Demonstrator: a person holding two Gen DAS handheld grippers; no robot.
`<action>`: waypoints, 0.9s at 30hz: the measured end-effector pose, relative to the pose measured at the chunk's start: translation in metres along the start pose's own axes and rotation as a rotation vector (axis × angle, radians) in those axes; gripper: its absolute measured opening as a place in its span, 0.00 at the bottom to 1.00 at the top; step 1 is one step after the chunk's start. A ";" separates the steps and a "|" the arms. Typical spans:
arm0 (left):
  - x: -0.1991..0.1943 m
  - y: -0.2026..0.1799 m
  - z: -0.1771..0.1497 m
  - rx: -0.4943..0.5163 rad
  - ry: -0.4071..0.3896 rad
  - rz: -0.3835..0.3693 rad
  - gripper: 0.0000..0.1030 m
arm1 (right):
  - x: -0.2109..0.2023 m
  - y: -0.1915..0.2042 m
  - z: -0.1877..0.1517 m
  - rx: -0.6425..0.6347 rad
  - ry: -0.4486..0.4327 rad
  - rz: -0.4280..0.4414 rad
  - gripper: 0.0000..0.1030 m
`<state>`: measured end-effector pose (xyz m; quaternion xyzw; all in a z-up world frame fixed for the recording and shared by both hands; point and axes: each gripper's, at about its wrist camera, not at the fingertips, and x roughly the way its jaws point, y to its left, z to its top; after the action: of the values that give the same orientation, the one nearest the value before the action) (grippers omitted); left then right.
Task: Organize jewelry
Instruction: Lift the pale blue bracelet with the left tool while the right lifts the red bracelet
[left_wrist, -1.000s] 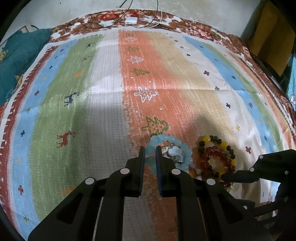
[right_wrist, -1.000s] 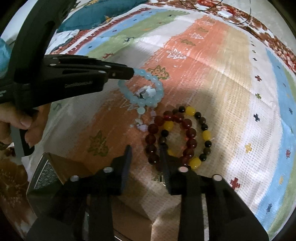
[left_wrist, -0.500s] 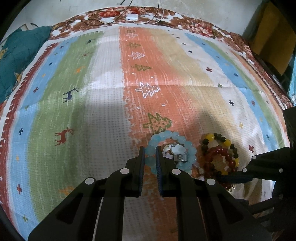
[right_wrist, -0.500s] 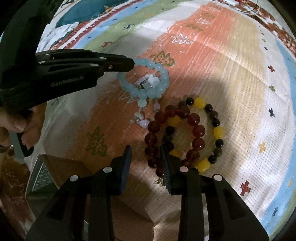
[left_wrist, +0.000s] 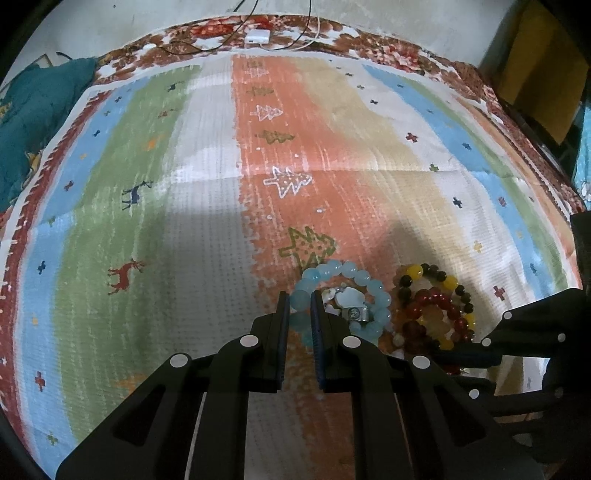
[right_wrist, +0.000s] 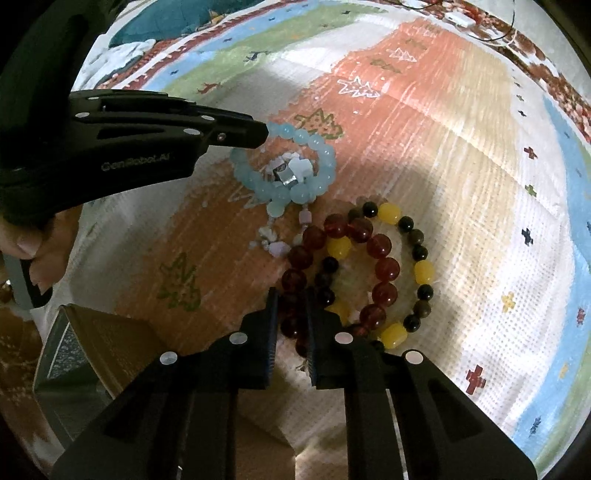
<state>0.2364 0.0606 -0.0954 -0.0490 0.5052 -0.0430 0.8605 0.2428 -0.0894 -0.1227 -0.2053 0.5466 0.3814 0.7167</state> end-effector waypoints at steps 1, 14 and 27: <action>-0.002 0.000 0.000 -0.001 -0.003 -0.001 0.11 | -0.001 -0.001 0.000 0.005 -0.005 -0.001 0.14; -0.030 -0.008 0.002 -0.001 -0.050 -0.023 0.11 | -0.051 -0.014 -0.001 0.099 -0.149 -0.027 0.13; -0.062 -0.017 -0.005 0.003 -0.093 -0.020 0.11 | -0.095 -0.026 -0.019 0.180 -0.241 -0.047 0.13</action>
<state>0.2013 0.0509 -0.0425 -0.0547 0.4640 -0.0499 0.8827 0.2397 -0.1497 -0.0428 -0.1056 0.4836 0.3360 0.8013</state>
